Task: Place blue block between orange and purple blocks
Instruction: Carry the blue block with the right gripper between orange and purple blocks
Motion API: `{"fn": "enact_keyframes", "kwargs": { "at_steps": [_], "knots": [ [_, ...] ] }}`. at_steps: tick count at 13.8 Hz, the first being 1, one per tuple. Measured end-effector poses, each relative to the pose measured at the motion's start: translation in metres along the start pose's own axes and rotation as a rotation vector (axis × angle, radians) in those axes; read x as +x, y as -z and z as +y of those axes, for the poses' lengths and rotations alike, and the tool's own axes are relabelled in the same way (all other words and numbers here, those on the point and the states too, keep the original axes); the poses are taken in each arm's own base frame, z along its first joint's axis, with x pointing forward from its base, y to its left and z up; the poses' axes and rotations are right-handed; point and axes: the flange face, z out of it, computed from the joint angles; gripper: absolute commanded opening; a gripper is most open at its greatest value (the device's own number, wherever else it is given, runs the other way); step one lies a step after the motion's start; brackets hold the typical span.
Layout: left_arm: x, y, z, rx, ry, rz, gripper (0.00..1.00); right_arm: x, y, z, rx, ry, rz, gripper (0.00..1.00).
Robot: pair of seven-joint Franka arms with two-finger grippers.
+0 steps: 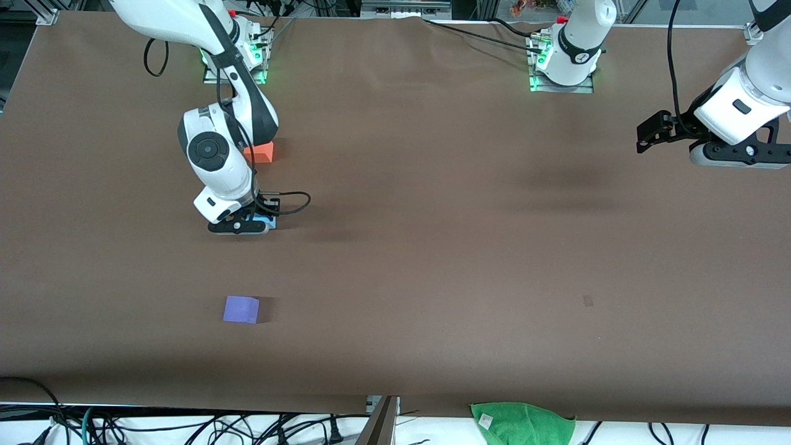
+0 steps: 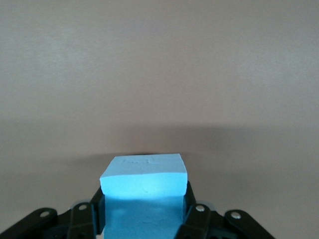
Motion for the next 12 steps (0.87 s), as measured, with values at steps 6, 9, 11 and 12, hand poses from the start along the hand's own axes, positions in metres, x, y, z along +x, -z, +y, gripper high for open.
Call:
{"fn": "enact_keyframes", "kwargs": {
  "at_steps": [6,9,11,12],
  "knots": [
    [0.0,0.0,0.0,0.0,-0.001,0.0,1.0,0.003,-0.028,0.025,0.001,-0.032,0.007,0.06],
    [0.0,0.0,0.0,0.0,-0.001,0.0,1.0,0.003,-0.028,0.026,0.007,-0.04,0.008,0.98],
    [0.0,0.0,0.0,0.0,-0.001,0.0,1.0,0.004,-0.027,0.026,0.017,-0.055,0.011,0.99],
    [0.0,0.0,0.0,0.0,-0.001,0.0,1.0,0.005,-0.024,0.026,0.021,-0.058,0.013,0.99]
  ]
}}
